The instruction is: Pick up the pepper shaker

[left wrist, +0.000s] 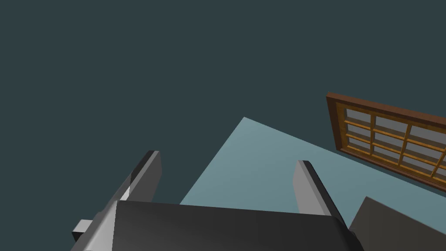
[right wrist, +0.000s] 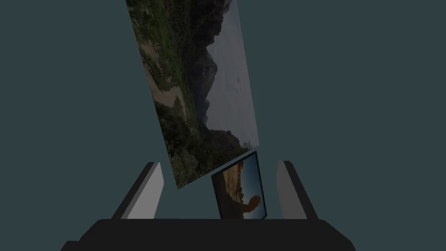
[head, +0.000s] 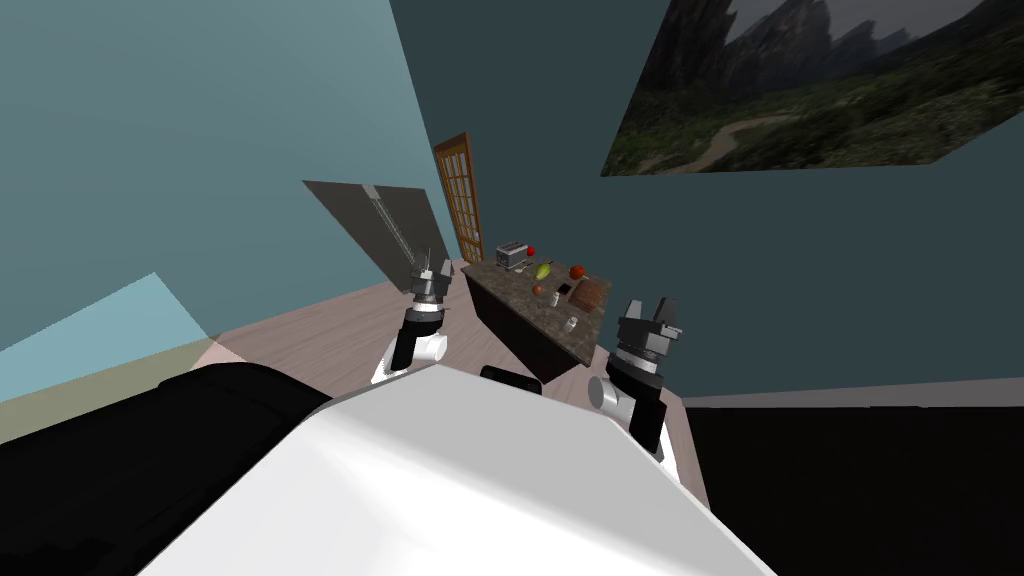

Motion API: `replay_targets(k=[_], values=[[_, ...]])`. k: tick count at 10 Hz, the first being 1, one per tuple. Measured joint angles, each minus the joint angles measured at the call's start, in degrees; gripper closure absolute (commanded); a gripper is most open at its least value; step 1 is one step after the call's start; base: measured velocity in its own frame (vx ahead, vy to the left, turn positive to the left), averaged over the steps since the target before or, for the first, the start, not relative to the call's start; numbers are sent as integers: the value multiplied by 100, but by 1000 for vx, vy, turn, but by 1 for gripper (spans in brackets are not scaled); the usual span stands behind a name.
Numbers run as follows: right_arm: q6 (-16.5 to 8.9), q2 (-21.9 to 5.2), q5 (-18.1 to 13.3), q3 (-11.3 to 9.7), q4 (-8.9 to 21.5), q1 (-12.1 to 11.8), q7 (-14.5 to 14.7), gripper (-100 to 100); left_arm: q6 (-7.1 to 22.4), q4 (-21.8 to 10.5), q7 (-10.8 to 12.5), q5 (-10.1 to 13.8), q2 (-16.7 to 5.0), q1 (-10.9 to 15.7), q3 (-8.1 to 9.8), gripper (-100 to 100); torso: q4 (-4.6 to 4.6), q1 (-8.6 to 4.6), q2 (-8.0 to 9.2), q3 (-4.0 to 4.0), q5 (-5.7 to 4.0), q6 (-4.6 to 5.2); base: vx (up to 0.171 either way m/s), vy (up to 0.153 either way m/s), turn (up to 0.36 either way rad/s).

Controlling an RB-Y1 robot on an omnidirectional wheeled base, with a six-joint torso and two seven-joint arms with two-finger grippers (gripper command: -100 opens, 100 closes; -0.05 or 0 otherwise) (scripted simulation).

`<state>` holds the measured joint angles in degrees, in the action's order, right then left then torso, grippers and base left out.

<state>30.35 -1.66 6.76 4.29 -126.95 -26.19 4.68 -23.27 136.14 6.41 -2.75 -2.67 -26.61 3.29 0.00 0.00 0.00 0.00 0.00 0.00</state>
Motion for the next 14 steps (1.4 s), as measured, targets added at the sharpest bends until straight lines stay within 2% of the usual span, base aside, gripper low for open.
replay_targets(k=[3,6,9,10,13,14], values=[[-124,-336,-183,155,258,-3,183,-100,0,0,0,0,1,0,-1,0,3,41,-14,8,9,0,37,114,-18],[-299,-493,-408,298,496,-48,426,-100,0,0,0,0,1,0,-1,0,2,37,-10,6,9,-1,25,104,-9],[-373,-612,-691,521,1021,-48,695,-100,0,0,0,0,1,0,-1,0,4,66,-17,10,14,0,43,176,-15],[-508,-673,-802,646,1221,46,810,-100,0,1,0,0,2,0,-1,0,4,71,-19,11,16,-1,48,198,-8],[-672,-653,-1229,877,1719,-114,1246,-100,0,1,0,0,2,0,-2,0,5,78,-20,12,18,-1,53,209,-10],[-796,-704,-1355,1001,1923,-46,1381,-100,0,1,0,0,2,0,-2,0,5,82,-21,12,19,-1,61,200,-11]])
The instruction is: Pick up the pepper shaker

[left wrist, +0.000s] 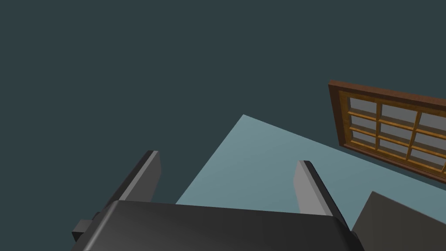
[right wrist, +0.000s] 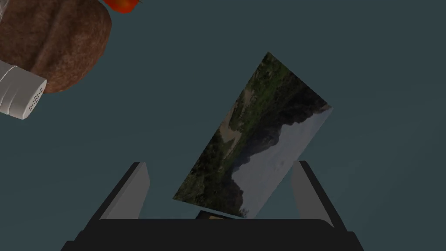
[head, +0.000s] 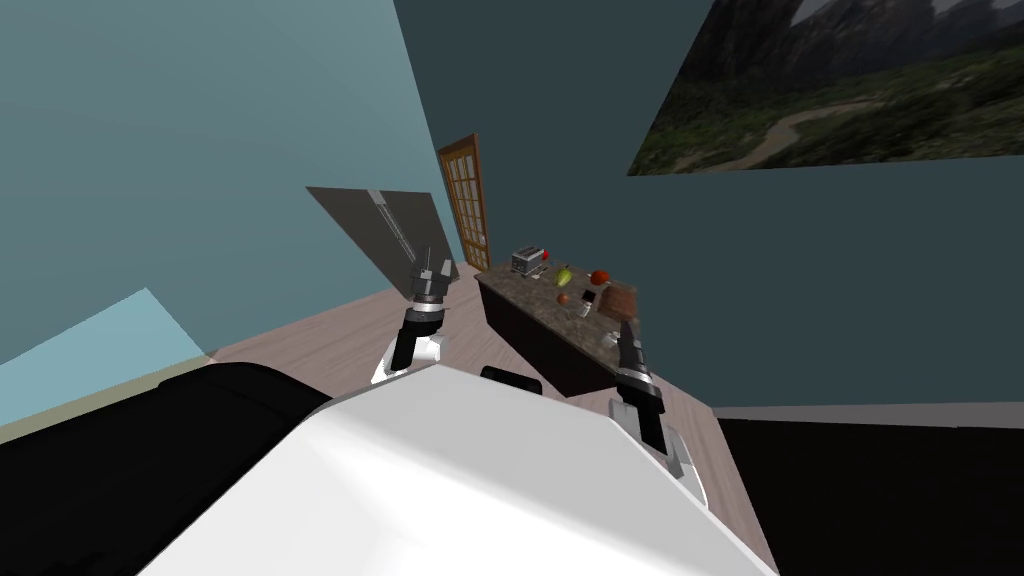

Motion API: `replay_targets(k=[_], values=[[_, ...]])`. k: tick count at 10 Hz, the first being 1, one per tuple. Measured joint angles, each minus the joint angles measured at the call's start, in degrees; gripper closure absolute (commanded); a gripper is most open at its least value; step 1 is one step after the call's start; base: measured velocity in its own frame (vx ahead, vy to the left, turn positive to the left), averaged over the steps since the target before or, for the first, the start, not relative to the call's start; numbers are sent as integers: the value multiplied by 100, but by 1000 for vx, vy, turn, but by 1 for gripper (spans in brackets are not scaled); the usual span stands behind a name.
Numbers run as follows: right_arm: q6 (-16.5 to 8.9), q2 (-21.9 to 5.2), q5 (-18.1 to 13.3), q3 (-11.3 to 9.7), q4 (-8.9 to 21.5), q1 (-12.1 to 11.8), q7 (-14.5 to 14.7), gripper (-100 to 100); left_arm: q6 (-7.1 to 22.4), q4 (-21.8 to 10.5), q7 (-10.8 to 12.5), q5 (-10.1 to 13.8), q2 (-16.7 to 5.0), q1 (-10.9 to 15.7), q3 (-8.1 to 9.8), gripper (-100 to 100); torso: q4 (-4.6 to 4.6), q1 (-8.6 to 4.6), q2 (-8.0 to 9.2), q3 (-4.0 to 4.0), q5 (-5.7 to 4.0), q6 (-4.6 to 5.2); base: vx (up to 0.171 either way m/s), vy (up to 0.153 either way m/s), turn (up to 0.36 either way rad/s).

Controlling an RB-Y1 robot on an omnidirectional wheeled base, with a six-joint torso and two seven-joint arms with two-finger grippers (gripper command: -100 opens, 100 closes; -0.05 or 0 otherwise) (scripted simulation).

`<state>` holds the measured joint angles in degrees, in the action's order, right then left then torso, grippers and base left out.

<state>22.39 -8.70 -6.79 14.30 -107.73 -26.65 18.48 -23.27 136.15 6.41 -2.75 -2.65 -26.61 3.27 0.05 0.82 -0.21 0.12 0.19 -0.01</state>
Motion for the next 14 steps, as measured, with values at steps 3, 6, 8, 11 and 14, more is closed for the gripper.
replay_targets(k=[3,6,8,11,14], values=[[-273,-34,-410,295,482,2,421,-100,0,0,0,0,0,0,0,0,0,-9,-1,1,-2,0,49,168,-11],[-384,-48,-686,500,1026,165,752,-100,0,0,0,0,-1,0,1,0,0,-44,-1,0,-9,0,57,121,-9],[-486,-71,-923,678,1338,217,1029,-100,0,0,0,0,-1,0,1,0,2,-31,-8,5,-5,0,72,135,-27],[-715,-107,-1261,906,1746,439,1459,-100,0,0,0,0,-1,-1,1,0,3,-49,-13,8,-9,0,82,99,-28],[-847,-139,-1543,1127,2165,749,1871,-100,0,0,0,0,-2,-1,2,0,3,-60,-15,9,-11,0,86,69,-33]])
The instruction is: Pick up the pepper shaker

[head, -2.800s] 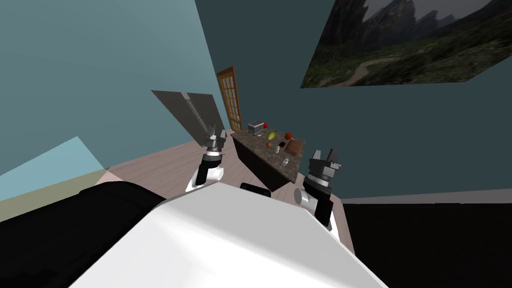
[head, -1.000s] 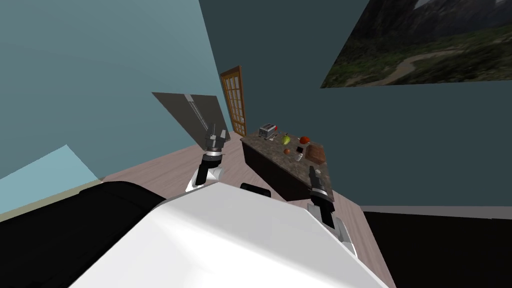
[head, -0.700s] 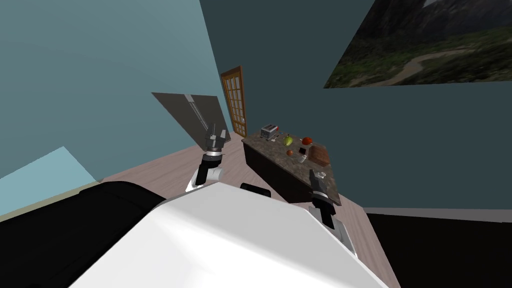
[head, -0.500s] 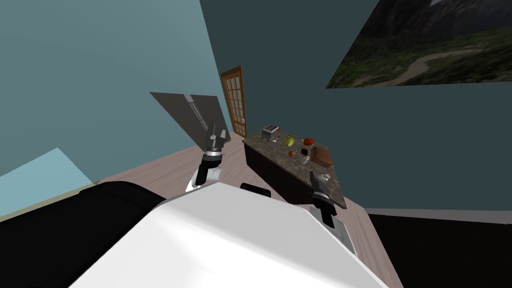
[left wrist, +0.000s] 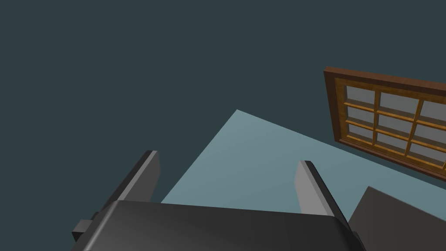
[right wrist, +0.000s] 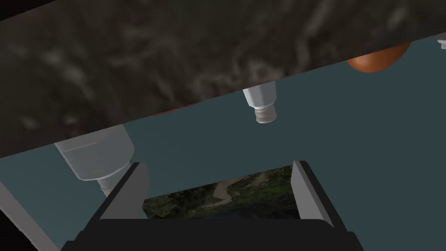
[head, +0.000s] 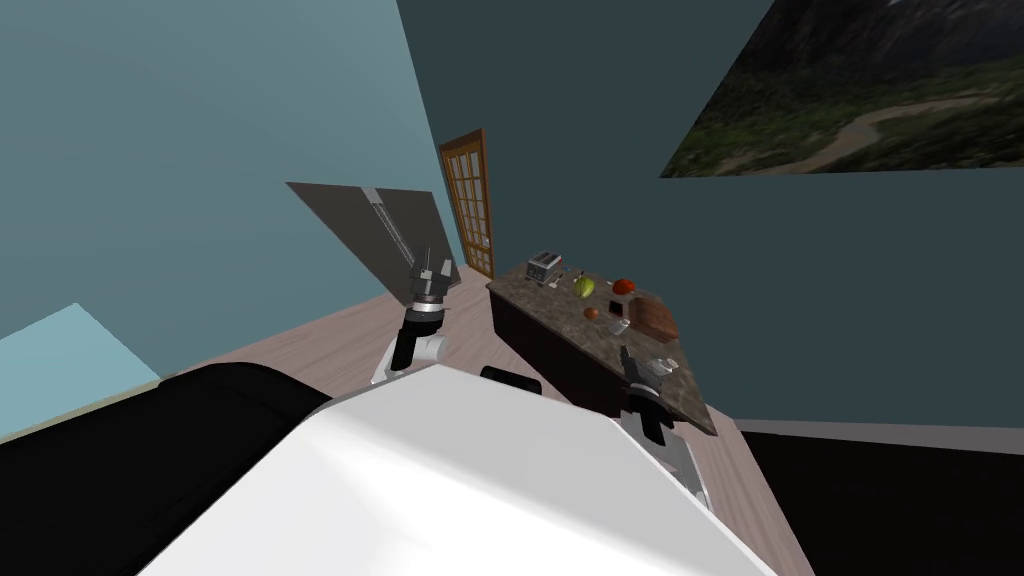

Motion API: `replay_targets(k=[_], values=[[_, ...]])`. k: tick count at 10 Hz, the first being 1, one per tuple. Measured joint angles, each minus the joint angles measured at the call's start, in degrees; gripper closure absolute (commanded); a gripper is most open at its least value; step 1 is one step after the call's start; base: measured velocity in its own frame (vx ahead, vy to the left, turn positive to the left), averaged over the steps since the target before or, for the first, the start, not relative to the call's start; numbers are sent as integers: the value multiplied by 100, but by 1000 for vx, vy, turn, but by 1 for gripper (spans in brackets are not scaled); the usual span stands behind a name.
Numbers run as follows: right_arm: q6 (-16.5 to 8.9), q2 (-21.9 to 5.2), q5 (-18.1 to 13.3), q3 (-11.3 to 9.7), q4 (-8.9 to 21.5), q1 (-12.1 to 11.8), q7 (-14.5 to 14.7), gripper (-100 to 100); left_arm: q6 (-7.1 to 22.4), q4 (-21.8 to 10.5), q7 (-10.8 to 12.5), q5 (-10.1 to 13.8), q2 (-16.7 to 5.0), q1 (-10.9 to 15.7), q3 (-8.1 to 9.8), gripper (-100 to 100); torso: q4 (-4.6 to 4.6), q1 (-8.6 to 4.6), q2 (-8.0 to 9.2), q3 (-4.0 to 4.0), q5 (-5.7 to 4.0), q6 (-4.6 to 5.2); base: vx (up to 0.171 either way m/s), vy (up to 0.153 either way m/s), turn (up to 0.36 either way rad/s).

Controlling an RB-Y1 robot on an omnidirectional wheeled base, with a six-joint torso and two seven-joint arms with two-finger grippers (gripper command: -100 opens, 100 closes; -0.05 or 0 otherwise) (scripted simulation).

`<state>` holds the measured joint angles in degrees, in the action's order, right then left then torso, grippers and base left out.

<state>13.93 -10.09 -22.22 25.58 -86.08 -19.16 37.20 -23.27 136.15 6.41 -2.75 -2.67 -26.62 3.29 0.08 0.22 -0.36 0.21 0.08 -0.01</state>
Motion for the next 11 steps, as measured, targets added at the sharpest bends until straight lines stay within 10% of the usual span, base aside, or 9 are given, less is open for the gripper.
replay_targets(k=[11], values=[[-289,-116,-708,643,1123,1308,1249,-100,0,0,0,0,-1,0,0,0,-1,-24,7,-4,-5,1,83,37,-35]])
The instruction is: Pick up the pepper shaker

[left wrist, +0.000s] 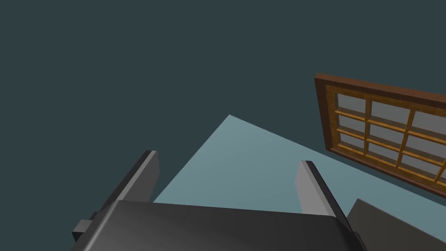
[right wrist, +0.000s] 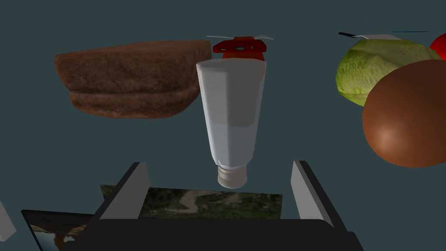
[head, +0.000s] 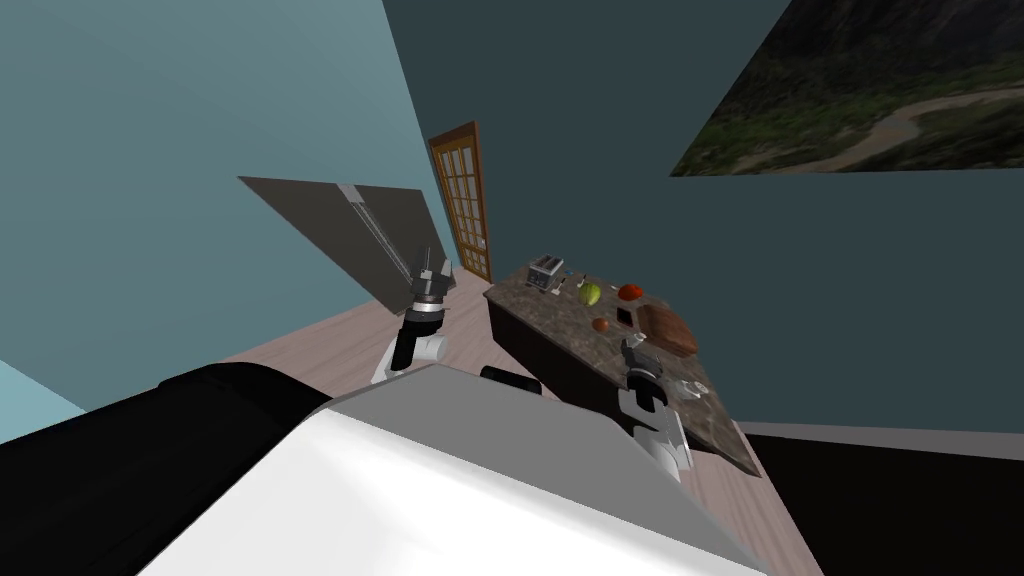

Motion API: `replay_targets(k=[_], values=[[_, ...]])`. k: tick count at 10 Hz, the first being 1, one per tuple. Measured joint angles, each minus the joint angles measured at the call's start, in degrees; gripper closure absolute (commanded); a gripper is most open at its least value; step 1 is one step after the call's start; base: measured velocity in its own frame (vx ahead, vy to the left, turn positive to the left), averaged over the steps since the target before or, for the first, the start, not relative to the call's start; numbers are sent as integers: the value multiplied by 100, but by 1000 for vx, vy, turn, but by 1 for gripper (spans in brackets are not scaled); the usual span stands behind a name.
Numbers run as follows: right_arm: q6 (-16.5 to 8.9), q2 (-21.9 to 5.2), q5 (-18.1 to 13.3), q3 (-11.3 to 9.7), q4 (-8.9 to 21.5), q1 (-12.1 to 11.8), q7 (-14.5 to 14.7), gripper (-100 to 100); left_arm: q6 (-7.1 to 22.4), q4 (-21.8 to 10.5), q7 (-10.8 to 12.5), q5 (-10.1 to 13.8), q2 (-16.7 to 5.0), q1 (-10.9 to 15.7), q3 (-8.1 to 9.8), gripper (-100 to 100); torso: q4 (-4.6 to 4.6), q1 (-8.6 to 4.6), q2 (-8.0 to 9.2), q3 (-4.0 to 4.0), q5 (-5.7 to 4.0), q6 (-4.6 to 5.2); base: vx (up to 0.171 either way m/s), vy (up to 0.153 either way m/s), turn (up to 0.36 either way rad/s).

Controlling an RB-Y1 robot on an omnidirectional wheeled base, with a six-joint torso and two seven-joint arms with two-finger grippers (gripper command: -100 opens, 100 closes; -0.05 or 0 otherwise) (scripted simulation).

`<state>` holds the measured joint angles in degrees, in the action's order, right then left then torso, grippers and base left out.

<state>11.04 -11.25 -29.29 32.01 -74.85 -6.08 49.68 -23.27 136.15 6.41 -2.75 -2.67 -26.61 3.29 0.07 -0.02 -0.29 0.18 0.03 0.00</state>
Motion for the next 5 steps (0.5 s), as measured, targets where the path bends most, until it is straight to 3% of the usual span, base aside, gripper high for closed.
replay_targets(k=[2,3,4,5], values=[[-28,-63,-105,121,188,210,198,-100,0,0,0,0,0,0,0,0,1,3,-6,3,1,0,61,19,-19],[-31,-68,-109,127,200,221,217,0,0,0,0,0,0,0,0,0,-1,1,9,-4,0,0,7,2,1],[-31,-67,-109,126,198,221,215,-100,0,0,0,0,0,1,0,0,-4,-3,21,-11,-1,1,31,-7,-342],[43,-50,-166,52,367,373,223,-100,0,0,0,0,0,-1,1,0,-3,-6,16,-9,-2,6,58,-1,-504]])
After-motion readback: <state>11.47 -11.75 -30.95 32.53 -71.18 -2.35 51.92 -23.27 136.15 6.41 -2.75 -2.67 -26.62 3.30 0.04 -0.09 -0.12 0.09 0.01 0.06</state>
